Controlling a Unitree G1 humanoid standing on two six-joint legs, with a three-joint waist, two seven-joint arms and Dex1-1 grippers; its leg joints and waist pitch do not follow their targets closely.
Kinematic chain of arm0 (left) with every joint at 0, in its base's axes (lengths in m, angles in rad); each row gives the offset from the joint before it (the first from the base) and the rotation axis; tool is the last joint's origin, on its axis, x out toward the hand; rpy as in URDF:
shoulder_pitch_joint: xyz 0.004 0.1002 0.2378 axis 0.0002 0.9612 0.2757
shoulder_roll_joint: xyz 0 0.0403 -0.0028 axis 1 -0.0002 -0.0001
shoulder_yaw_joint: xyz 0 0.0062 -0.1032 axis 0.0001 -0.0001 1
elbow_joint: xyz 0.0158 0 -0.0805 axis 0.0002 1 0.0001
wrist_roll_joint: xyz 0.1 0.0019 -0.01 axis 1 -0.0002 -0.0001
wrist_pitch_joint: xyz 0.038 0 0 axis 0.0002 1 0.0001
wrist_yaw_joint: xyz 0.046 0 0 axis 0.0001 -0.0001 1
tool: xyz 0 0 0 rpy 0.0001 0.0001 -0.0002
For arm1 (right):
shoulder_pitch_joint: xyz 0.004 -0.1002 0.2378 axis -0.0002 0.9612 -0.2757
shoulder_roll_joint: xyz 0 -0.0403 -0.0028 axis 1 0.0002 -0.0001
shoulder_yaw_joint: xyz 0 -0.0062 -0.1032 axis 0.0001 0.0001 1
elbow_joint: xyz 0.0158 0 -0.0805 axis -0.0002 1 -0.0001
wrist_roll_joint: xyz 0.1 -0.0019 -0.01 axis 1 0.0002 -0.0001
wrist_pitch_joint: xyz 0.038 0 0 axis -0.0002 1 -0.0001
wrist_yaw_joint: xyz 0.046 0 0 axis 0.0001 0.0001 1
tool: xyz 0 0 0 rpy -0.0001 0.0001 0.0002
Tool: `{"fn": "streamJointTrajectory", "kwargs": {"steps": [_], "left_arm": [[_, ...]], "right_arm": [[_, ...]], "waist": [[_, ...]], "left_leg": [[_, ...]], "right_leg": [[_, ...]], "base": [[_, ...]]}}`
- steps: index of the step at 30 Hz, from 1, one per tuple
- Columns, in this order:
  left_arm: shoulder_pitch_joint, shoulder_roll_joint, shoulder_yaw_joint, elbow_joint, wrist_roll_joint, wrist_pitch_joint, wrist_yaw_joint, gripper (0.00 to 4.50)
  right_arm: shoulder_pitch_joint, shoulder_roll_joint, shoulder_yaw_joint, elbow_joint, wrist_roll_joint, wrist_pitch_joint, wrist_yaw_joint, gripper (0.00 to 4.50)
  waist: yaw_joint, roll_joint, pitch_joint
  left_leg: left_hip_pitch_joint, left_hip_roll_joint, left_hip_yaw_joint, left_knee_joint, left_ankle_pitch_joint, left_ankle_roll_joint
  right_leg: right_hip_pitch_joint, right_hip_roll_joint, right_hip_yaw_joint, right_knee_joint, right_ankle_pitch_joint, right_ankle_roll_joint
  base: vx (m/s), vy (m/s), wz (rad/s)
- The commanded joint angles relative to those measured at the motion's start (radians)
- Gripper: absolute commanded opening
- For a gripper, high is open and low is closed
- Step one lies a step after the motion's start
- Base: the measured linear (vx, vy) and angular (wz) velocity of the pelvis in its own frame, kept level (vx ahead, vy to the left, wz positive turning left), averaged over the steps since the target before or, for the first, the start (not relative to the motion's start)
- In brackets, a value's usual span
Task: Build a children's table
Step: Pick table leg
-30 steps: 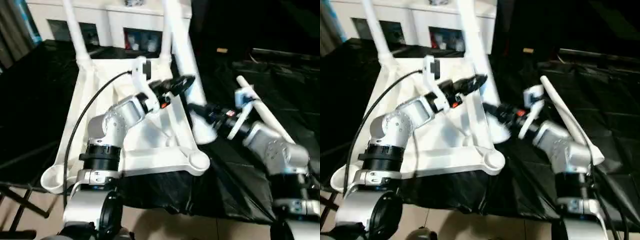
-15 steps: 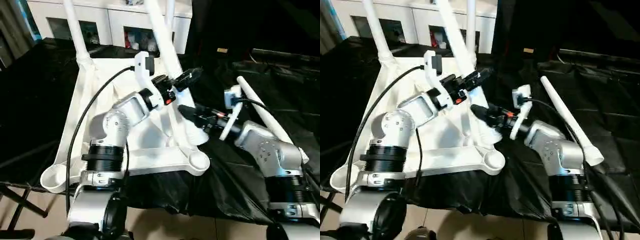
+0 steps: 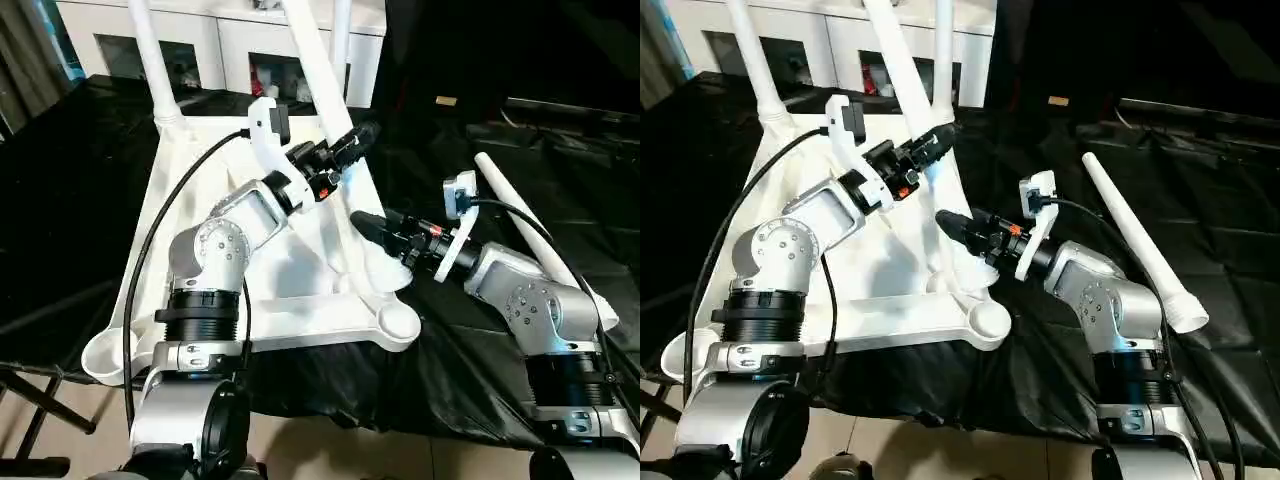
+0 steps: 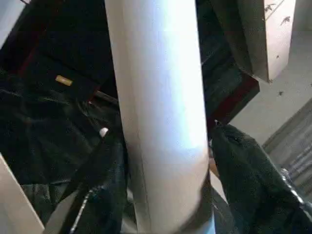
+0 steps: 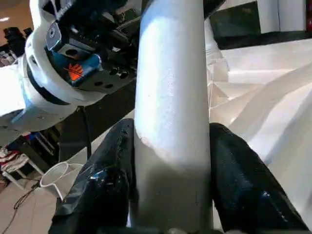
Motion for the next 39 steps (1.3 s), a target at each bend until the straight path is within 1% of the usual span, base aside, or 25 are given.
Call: {"fn": "streamJointTrajectory", "kwargs": {"steps": [1, 2, 3, 4, 7, 9, 12, 14, 15, 17, 18, 20, 21, 22, 23, 24, 26, 28, 29, 30, 33, 34, 37, 38, 39], "left_arm": [[0.001, -0.012, -0.039, -0.006, -0.007, -0.001, -0.02, 2.57], [0.0, -0.012, -0.037, -0.002, -0.006, -0.006, -0.014, 2.57], [-0.001, -0.011, -0.035, 0.003, -0.004, -0.011, -0.011, 2.45], [-0.004, -0.009, -0.031, 0.008, -0.004, -0.015, -0.012, 2.45], [-0.008, -0.001, -0.026, 0.006, -0.01, -0.016, -0.026, 2.16], [-0.009, 0.003, -0.027, 0.007, -0.01, -0.02, -0.031, 2.04], [-0.01, 0.007, -0.028, 0.008, -0.014, -0.022, -0.041, 1.92], [-0.013, 0.011, -0.031, 0.007, -0.016, -0.025, -0.049, 1.88], [-0.015, 0.015, -0.033, 0.006, -0.015, -0.026, -0.054, 1.88], [-0.019, 0.027, -0.045, 0.006, -0.005, -0.034, -0.068, 1.85], [-0.021, 0.037, -0.056, 0.007, 0.006, -0.042, -0.079, 1.85], [-0.027, 0.055, -0.071, 0.006, 0.015, -0.048, -0.112, 1.85], [-0.028, 0.056, -0.072, 0.006, 0.015, -0.048, -0.115, 1.85], [-0.033, 0.07, -0.083, 0.006, 0.02, -0.048, -0.139, 1.84], [-0.035, 0.085, -0.098, 0.006, 0.029, -0.05, -0.164, 1.84], [-0.037, 0.095, -0.108, 0.005, 0.035, -0.052, -0.181, 1.84], [-0.043, 0.121, -0.133, 0.002, 0.045, -0.055, -0.223, 1.84], [-0.046, 0.137, -0.152, -0.005, 0.041, -0.051, -0.257, 1.84], [-0.046, 0.137, -0.152, -0.005, 0.041, -0.051, -0.257, 1.84], [-0.046, 0.149, -0.167, -0.015, 0.034, -0.043, -0.287, 1.84], [-0.042, 0.165, -0.196, -0.034, 0.028, -0.035, -0.335, 1.84], [-0.039, 0.169, -0.206, -0.045, 0.022, -0.026, -0.355, 1.84], [-0.03, 0.172, -0.225, -0.069, 0.004, -0.009, -0.399, 1.84], [-0.028, 0.172, -0.229, -0.075, -0.001, -0.003, -0.408, 1.84], [-0.026, 0.173, -0.232, -0.079, -0.002, 0.0, -0.413, 1.84]], "right_arm": [[0.004, -0.006, 0.002, -0.012, 0.003, 0.005, -0.006, 1.84], [0.001, -0.005, 0.001, -0.008, 0.001, 0.003, -0.008, 1.84], [-0.001, -0.004, 0.001, -0.005, 0.001, 0.001, -0.01, 1.84], [-0.005, -0.004, 0.001, -0.002, 0.001, -0.001, -0.013, 1.84], [-0.007, -0.003, 0.009, -0.006, -0.002, -0.005, -0.019, 1.84], [-0.007, -0.003, 0.017, -0.008, -0.012, -0.015, -0.024, 1.84], [-0.007, -0.002, 0.022, -0.008, -0.019, -0.024, -0.028, 1.84], [-0.008, 0.002, 0.022, -0.009, -0.014, -0.033, -0.02, 1.84], [-0.009, 0.001, 0.022, -0.008, -0.013, -0.027, -0.021, 2.4], [-0.018, -0.01, 0.032, -0.001, -0.022, -0.014, -0.025, 2.6], [-0.024, -0.017, 0.034, 0.004, -0.017, -0.003, -0.017, 2.6], [-0.039, -0.034, 0.038, 0.012, -0.009, 0.012, 0.003, 2.84], [-0.04, -0.036, 0.038, 0.013, -0.009, 0.012, 0.006, 2.92], [-0.051, -0.057, 0.052, 0.023, -0.017, 0.012, 0.032, 2.97], [-0.059, -0.074, 0.064, 0.03, -0.02, 0.021, 0.057, 3.04], [-0.064, -0.085, 0.072, 0.034, -0.021, 0.028, 0.073, 3.04], [-0.076, -0.126, 0.112, 0.044, -0.026, 0.055, 0.147, 3.25], [-0.081, -0.149, 0.143, 0.051, -0.033, 0.068, 0.19, 3.25], [-0.081, -0.149, 0.143, 0.051, -0.033, 0.068, 0.19, 3.25], [-0.086, -0.16, 0.158, 0.059, -0.034, 0.079, 0.213, 3.25], [-0.097, -0.174, 0.184, 0.075, -0.036, 0.09, 0.247, 3.25], [-0.101, -0.179, 0.194, 0.081, -0.037, 0.091, 0.259, 3.25], [-0.116, -0.173, 0.2, 0.108, -0.044, 0.084, 0.265, 3.25], [-0.119, -0.171, 0.201, 0.113, -0.046, 0.082, 0.269, 3.25], [-0.12, -0.171, 0.202, 0.115, -0.046, 0.082, 0.271, 3.25]], "waist": [[-0.002, -0.011, -0.081], [-0.002, -0.009, -0.082], [-0.002, -0.01, -0.081], [-0.002, -0.01, -0.081], [-0.003, -0.009, -0.082], [-0.003, -0.003, -0.083], [-0.004, -0.006, -0.082], [-0.003, -0.006, -0.083], [-0.003, -0.006, -0.083], [-0.004, -0.006, -0.083], [-0.005, -0.011, -0.082], [-0.003, -0.013, -0.082], [-0.003, -0.011, -0.083], [-0.003, -0.013, -0.083], [-0.003, -0.012, -0.083], [-0.002, -0.014, -0.082], [0.0, -0.013, -0.082], [-0.001, -0.015, -0.083], [0.0, -0.014, -0.083], [0.0, -0.012, -0.084], [0.0, -0.012, -0.084], [0.0, -0.009, -0.084], [0.0, -0.008, -0.085], [-0.001, -0.009, -0.084], [-0.001, -0.009, -0.084]], "left_leg": [[0.016, 0.028, -0.017, -0.059, -0.083, 0.034], [0.016, 0.029, -0.017, -0.059, -0.084, 0.032], [0.016, 0.028, -0.017, -0.058, -0.085, 0.032], [0.015, 0.027, -0.017, -0.058, -0.085, 0.033], [0.016, 0.028, -0.017, -0.058, -0.081, 0.031], [0.016, 0.028, -0.018, -0.058, -0.082, 0.028], [0.016, 0.027, -0.017, -0.058, -0.086, 0.027], [0.016, 0.028, -0.017, -0.058, -0.088, 0.027], [0.017, 0.028, -0.017, -0.058, -0.088, 0.027], [0.017, 0.028, -0.018, -0.059, -0.086, 0.027], [0.017, 0.028, -0.017, -0.059, -0.084, 0.027], [0.017, 0.028, -0.017, -0.059, -0.078, 0.029], [0.017, 0.028, -0.017, -0.058, -0.076, 0.029], [0.017, 0.028, -0.016, -0.058, -0.074, 0.03], [0.018, 0.028, -0.017, -0.058, -0.072, 0.029], [0.016, 0.027, -0.016, -0.057, -0.071, 0.032], [0.016, 0.027, -0.016, -0.057, -0.066, 0.036], [0.015, 0.028, -0.016, -0.056, -0.06, 0.038], [0.016, 0.028, -0.016, -0.056, -0.061, 0.039], [0.016, 0.028, -0.016, -0.055, -0.063, 0.038], [0.016, 0.029, -0.016, -0.054, -0.063, 0.036], [0.015, 0.029, -0.016, -0.054, -0.062, 0.036], [0.016, 0.029, -0.015, -0.053, -0.067, 0.031], [0.016, 0.029, -0.015, -0.053, -0.076, 0.031], [0.015, 0.03, -0.016, -0.053, -0.077, 0.029]], "right_leg": [[0.059, -0.085, 0.051, -0.077, -0.129, -0.158], [0.059, -0.085, 0.051, -0.075, -0.128, -0.158], [0.06, -0.085, 0.051, -0.076, -0.126, -0.158], [0.06, -0.085, 0.051, -0.077, -0.127, -0.158], [0.06, -0.085, 0.05, -0.075, -0.117, -0.16], [0.059, -0.085, 0.05, -0.074, -0.112, -0.163], [0.061, -0.084, 0.051, -0.074, -0.103, -0.166], [0.061, -0.085, 0.051, -0.075, -0.11, -0.166], [0.06, -0.085, 0.051, -0.074, -0.107, -0.167], [0.06, -0.084, 0.051, -0.073, -0.109, -0.166], [0.06, -0.083, 0.05, -0.074, -0.11, -0.164], [0.061, -0.084, 0.051, -0.072, -0.113, -0.16], [0.061, -0.085, 0.051, -0.072, -0.112, -0.16], [0.061, -0.085, 0.051, -0.071, -0.11, -0.16], [0.06, -0.085, 0.051, -0.07, -0.109, -0.162], [0.062, -0.084, 0.051, -0.071, -0.11, -0.157], [0.062, -0.084, 0.051, -0.069, -0.106, -0.155], [0.063, -0.085, 0.051, -0.067, -0.092, -0.161], [0.062, -0.086, 0.051, -0.068, -0.095, -0.163], [0.061, -0.086, 0.051, -0.068, -0.096, -0.169], [0.062, -0.086, 0.05, -0.065, -0.09, -0.184], [0.062, -0.086, 0.051, -0.064, -0.084, -0.187], [0.061, -0.086, 0.051, -0.062, -0.077, -0.2], [0.061, -0.086, 0.05, -0.065, -0.088, -0.204], [0.062, -0.085, 0.05, -0.064, -0.092, -0.199]], "base": [[0.0, 0.0, 0.0], [0.0, 0.0, 0.0], [0.0, 0.0, 0.0], [0.0, 0.0, 0.0], [0.0, 0.0, 0.0], [0.0, 0.0, 0.0], [0.0, 0.0, 0.0], [0.0, 0.0, 0.0], [0.0, 0.0, 0.0], [0.0, 0.0, 0.0], [0.0, 0.0, 0.0], [0.0, 0.0, 0.0], [0.0, 0.0, 0.0], [0.0, 0.0, 0.0], [0.0, 0.0, 0.0], [0.0, 0.0, 0.0], [0.0, 0.0, 0.0], [0.0, 0.0, 0.0], [0.0, 0.0, 0.0], [0.0, 0.0, 0.0], [0.0, 0.0, 0.0], [0.0, 0.0, 0.0], [0.0, 0.0, 0.0], [0.0, 0.0, 0.0], [0.0, 0.0, 0.0]]}}
